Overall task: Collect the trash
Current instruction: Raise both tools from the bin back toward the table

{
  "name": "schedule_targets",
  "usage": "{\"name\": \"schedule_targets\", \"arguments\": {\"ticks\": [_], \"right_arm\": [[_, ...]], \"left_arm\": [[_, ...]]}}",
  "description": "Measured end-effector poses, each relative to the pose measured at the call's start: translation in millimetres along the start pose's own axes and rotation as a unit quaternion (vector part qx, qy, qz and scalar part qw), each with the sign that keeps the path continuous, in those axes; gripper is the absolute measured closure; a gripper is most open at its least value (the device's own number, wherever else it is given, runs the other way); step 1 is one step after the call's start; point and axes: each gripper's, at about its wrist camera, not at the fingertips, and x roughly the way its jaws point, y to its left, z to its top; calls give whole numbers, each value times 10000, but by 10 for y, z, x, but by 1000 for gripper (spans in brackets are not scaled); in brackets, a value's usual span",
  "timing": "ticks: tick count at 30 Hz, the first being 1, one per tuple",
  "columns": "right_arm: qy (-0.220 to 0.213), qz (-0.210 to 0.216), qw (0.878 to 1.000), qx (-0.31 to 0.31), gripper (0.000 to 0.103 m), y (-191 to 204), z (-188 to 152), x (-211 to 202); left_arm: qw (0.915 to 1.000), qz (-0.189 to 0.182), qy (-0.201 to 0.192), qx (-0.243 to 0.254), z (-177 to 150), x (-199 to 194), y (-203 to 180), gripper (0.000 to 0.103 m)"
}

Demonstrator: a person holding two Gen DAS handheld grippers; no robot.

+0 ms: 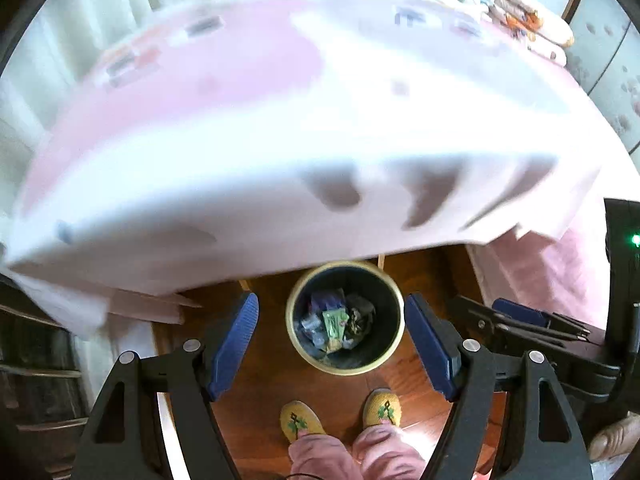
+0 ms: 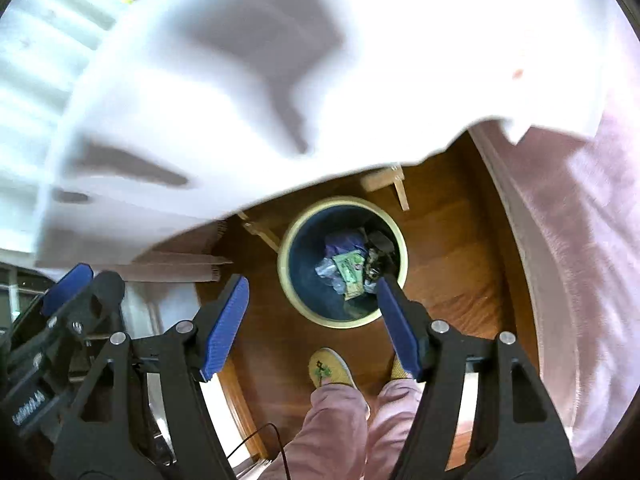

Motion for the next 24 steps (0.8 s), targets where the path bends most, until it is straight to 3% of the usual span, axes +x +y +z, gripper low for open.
{"name": "schedule_targets", "arguments": {"ticks": [4, 14, 24], "right_arm": [[-125, 194, 9996, -159, 38, 215, 119, -455], [-593, 683, 9925, -820, 34, 838, 445, -1435], [-1230, 1118, 9743, -1522, 34, 1308, 960, -2181]], "left_arm": [[9997, 39, -185, -129, 203, -509, 65, 27], [9946, 541, -879, -140, 643, -1801, 236, 27], [9856, 885, -1383, -394, 994, -2630, 277, 27]]}}
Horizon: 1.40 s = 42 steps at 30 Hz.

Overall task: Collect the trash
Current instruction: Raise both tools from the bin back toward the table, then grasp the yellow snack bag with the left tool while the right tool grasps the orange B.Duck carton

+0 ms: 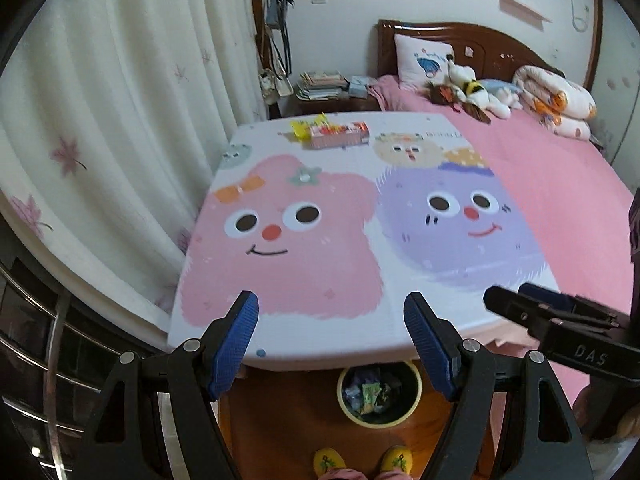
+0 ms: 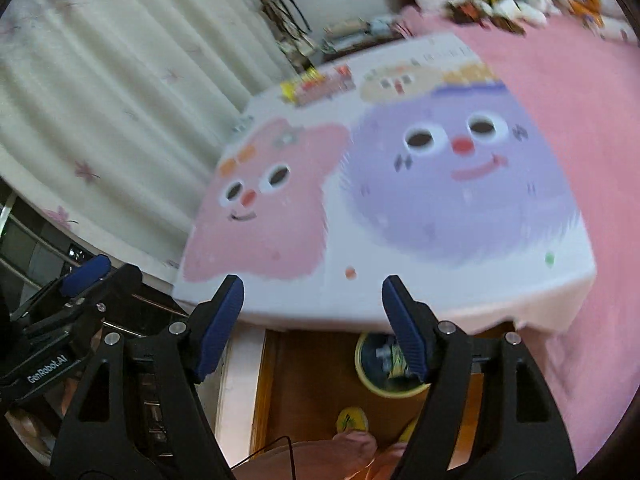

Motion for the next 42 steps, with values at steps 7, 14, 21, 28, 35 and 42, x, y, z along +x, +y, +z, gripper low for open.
{"name": "schedule_targets", "arguments": {"ticks": [7, 14, 21, 28, 35, 42], "right_arm": [[-178, -5, 9990, -401, 34, 175, 583, -157], [-268, -47, 9990, -342, 34, 287, 1372, -26], [-363, -145, 9992, 118, 34, 362, 2301, 400], [-111, -551, 9945, 886, 34, 307, 3280, 1517], [330, -992, 9748, 1972, 34, -30, 3782, 2984], [725, -1233, 9422, 3029, 34, -427, 3783, 4014]], "left_arm": [[9998, 177, -102, -76, 389, -164, 63, 27], [9992, 360, -64, 168, 1110, -39, 360, 27], [9982, 303, -26, 519, 2124, 486, 841, 27], [9958, -42, 63, 917, 3271, 1587, 1347, 27], [9897, -363, 408, 1325, 4070, 3071, 1673, 27], [9853, -714, 765, 1347, 4252, 4153, 1786, 27]]}}
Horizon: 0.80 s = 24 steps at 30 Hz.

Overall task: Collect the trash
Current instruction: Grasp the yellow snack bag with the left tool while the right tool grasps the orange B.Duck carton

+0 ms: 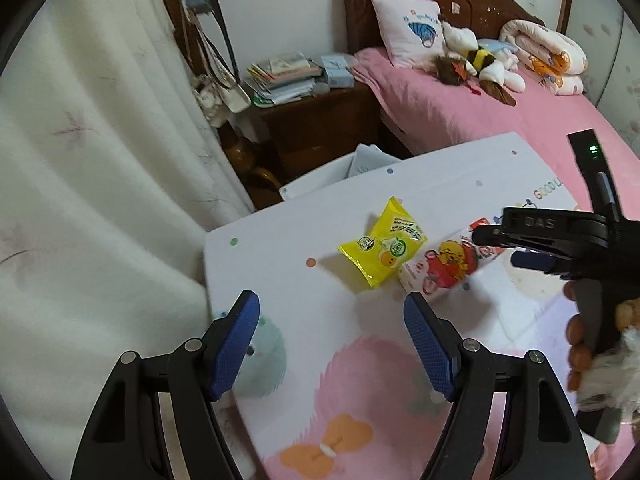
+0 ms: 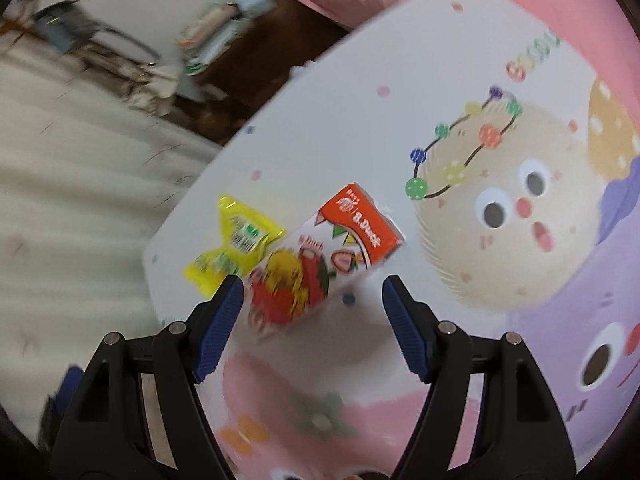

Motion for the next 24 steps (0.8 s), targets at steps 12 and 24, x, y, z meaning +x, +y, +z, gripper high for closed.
{"name": "schedule_targets", "arguments": {"ticks": [12, 24], "right_arm": [[104, -597, 9977, 296, 30, 222, 144, 744], [61, -906, 9935, -680, 39, 147, 158, 765]], "left_arm": [[9988, -329, 171, 333, 53, 786, -140, 27], [9952, -749, 413, 469, 286, 1248, -373, 27]]}}
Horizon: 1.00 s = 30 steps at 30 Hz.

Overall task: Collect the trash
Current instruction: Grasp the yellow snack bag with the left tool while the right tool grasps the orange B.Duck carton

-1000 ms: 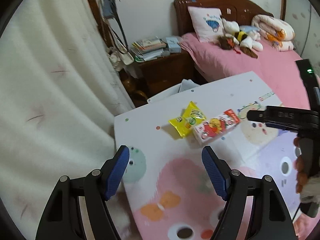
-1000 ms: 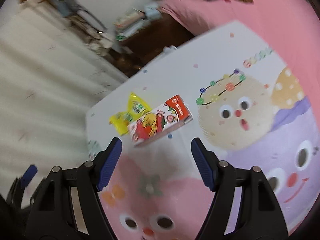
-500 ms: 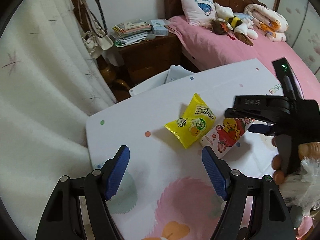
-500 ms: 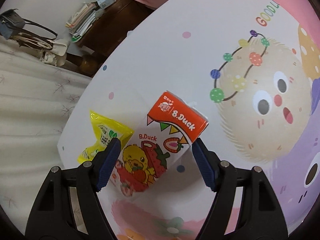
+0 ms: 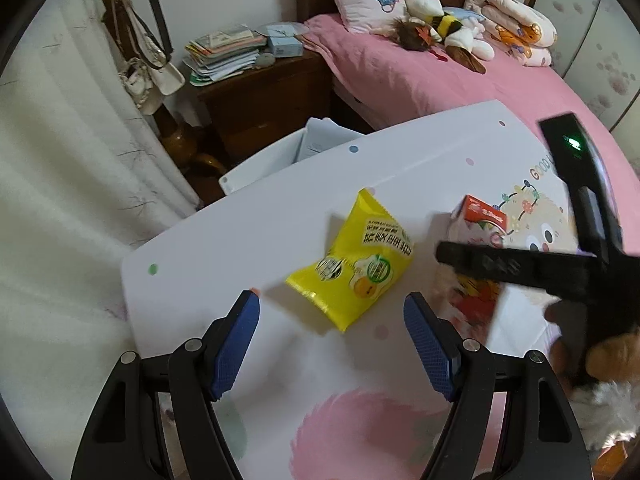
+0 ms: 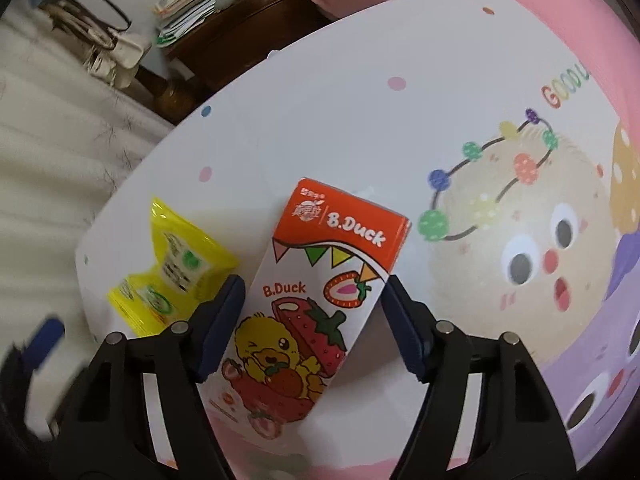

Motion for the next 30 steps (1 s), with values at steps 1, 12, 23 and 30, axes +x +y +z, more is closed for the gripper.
{"name": "schedule_targets", "arguments": {"ticks": [1, 12, 23, 30], "right_arm": [[10, 28, 10000, -12, 41, -57, -11, -16], [44, 598, 9974, 400, 47, -736, -253, -272], [105, 863, 9957, 327, 50, -950, -466, -353], [180, 1092, 9936, 243, 51, -1138, -820, -529]], "left_arm": [[10000, -33, 37, 26, 39, 72, -20, 27], [9971, -149, 748, 11, 318, 932, -221, 28], [9962, -332, 755, -277, 195, 1010, -364, 81], [9974, -263, 521, -428, -310, 474, -652, 82]]}}
